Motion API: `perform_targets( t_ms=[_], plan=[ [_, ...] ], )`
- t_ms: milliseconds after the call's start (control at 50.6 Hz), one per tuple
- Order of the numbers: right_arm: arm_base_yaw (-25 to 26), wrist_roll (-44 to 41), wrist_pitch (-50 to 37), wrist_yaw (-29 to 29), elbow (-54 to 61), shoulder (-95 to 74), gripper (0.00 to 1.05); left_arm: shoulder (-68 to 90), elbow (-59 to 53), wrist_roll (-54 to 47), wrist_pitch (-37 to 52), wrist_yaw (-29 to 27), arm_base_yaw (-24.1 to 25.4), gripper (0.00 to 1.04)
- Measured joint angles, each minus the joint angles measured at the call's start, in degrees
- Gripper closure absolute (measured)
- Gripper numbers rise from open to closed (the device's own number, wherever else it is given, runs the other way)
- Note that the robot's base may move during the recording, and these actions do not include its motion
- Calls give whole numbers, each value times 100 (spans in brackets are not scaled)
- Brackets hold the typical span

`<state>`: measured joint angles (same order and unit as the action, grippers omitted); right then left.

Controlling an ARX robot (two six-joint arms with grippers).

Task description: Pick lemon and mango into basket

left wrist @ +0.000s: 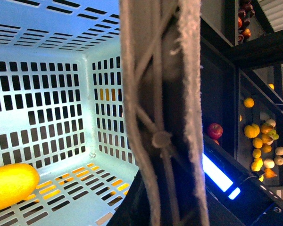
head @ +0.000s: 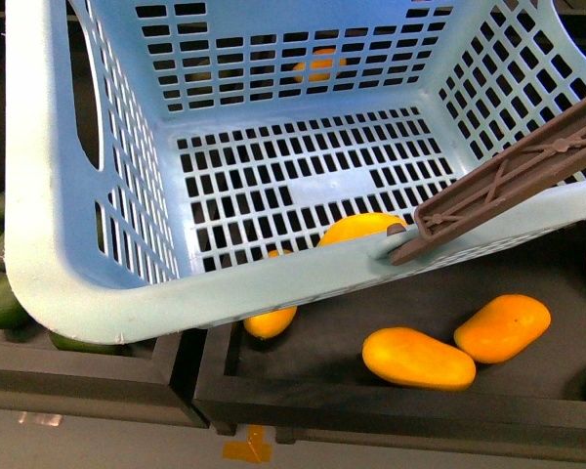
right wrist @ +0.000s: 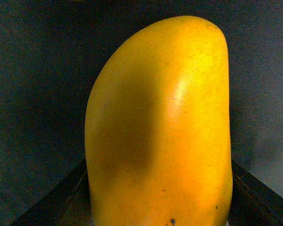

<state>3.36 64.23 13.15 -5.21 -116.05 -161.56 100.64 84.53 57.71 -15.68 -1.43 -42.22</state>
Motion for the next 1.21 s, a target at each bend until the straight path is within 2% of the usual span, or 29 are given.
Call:
perform_targets(
  t_ms=[257, 455, 574, 692, 930, 1206],
  plan=[
    [343, -490, -1001, 208, 1676, 1296, 42, 0, 0, -4, 0, -20, 0, 100],
    [776, -1147, -1827, 461, 3523, 3309, 42, 0, -2, -2, 0, -15, 0, 100],
    [966, -1403, -2048, 678, 4524, 4531, 42, 2, 0, 0, 0, -2, 0, 100],
    [992, -1565, -2050, 778, 5036, 5248, 42, 2, 0, 0, 0, -4, 0, 100],
    [688, -1744, -1943, 870, 5692, 6505, 42, 0, -2, 0, 0, -9, 0, 100],
    [-92, -1786, -1838, 678, 5838, 7372, 42, 0, 0, 0, 0, -7, 0, 100]
  ],
)
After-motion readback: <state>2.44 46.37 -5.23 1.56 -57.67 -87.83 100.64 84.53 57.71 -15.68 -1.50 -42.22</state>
